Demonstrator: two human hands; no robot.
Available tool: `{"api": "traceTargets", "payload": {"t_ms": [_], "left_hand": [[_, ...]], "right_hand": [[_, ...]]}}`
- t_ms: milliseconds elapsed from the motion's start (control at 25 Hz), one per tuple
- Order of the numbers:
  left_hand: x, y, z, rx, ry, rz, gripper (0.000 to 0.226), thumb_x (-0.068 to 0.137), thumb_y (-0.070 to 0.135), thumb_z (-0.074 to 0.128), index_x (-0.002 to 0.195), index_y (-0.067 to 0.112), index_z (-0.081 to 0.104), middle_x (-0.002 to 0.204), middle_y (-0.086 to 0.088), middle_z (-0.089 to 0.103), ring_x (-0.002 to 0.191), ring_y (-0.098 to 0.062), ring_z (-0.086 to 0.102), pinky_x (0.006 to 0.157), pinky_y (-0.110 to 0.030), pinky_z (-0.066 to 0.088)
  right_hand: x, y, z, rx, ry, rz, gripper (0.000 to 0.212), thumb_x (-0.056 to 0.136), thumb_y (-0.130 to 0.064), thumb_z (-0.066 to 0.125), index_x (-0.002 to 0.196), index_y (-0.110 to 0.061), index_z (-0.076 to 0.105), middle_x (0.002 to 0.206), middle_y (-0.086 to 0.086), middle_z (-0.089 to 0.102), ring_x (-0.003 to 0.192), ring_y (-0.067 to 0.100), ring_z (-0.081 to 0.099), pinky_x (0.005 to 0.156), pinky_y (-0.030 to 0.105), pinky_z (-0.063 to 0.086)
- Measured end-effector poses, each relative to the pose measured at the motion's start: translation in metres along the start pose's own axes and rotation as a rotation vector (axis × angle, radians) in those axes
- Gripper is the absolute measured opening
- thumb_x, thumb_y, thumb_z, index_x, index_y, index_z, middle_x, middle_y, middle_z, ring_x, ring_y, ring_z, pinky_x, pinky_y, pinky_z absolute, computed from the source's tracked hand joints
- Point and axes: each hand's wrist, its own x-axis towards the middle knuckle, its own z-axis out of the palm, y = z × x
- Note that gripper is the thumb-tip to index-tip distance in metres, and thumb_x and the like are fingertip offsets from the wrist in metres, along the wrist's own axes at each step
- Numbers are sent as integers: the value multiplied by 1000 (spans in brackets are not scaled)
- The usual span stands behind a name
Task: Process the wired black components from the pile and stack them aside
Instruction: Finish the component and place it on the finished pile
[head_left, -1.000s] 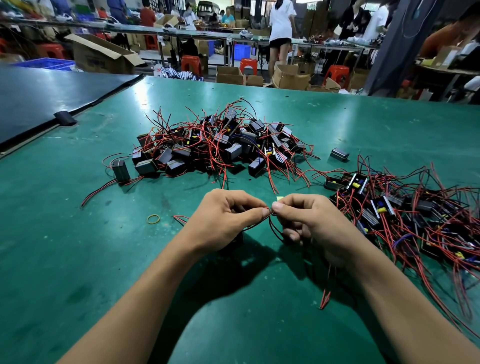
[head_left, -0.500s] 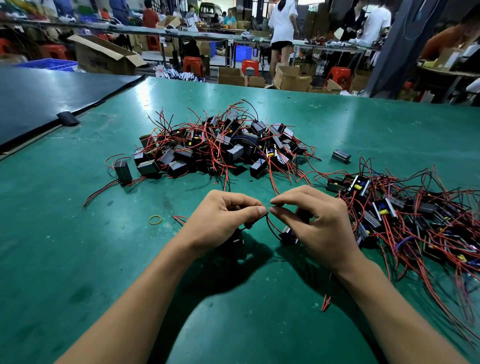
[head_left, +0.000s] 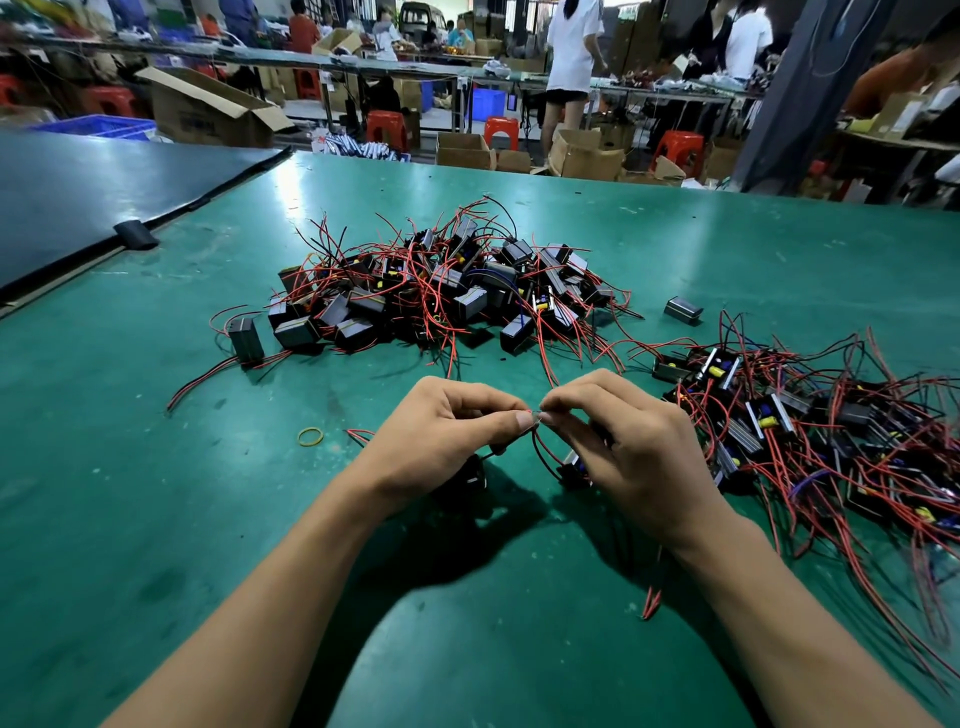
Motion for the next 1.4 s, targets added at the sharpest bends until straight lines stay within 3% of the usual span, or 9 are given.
{"api": "traceTargets", "payload": {"t_ms": [160,320,560,720,800,880,1080,1200,1400], "left_hand": [[0,0,1,26,52,9,6,85,16,74,80,16,77,66,2,64,63,-8,51,61,-18,41],[-1,-1,5,70,72,-27,8,87,23,72,86,17,78,67,-4,66,60,-11,53,57,-22,43],[0,-4,-5,347,282,31,15,91,34,66,94,24,77,81,13,74,74,4,67,70,-9,49],[-1,-6,-11,636,220,-4,21,88,41,67,104,28,73,87,17,71,80,2,65,80,-19,52],[-1,-7,-12,722,198,-38,24,87,41,67,108,29,71,92,15,71,83,-6,66,85,-29,53],[-2,-7,-12,743,205,-44,24,87,39,67,108,28,71,92,14,71,78,-5,64,81,-27,52],[0,-1,-11,603,182,-138,30,81,35,76,108,26,71,87,16,71,72,1,65,70,-9,47],[2,3,-9,360,181,-232,43,79,26,80,119,24,65,97,6,73,89,-14,71,88,-31,55],[4,8,0,-222,198,-299,37,88,-10,60,122,5,60,113,-22,68,98,-30,68,90,-44,57]], "right_hand": [[3,-5,-2,272,-133,284,5,92,-20,71,89,-22,68,72,-17,60,53,10,50,54,25,42],[6,-2,-3,580,-240,635,10,92,-24,71,83,-23,69,58,-6,54,49,17,47,49,27,38],[5,10,-2,397,-27,758,6,91,-26,71,90,-22,74,60,-19,63,50,2,49,57,20,40],[9,9,-19,155,-431,593,27,86,-21,71,110,-35,74,100,-21,70,86,-9,59,77,4,40],[14,8,-24,43,-636,542,46,81,-21,70,123,-38,67,127,-12,63,118,-1,51,105,20,37],[15,8,-25,-121,-778,501,57,79,-20,68,134,-36,60,136,-10,56,132,12,42,114,38,30],[9,12,-23,47,-621,502,42,82,-18,76,123,-26,70,117,-9,68,105,3,61,99,21,45],[7,10,-17,114,-502,532,32,82,-27,80,113,-28,74,102,-11,72,84,-4,63,76,4,44],[8,-1,-9,331,-359,578,26,83,-28,80,108,-29,72,94,-16,75,80,1,69,76,13,51]]}}
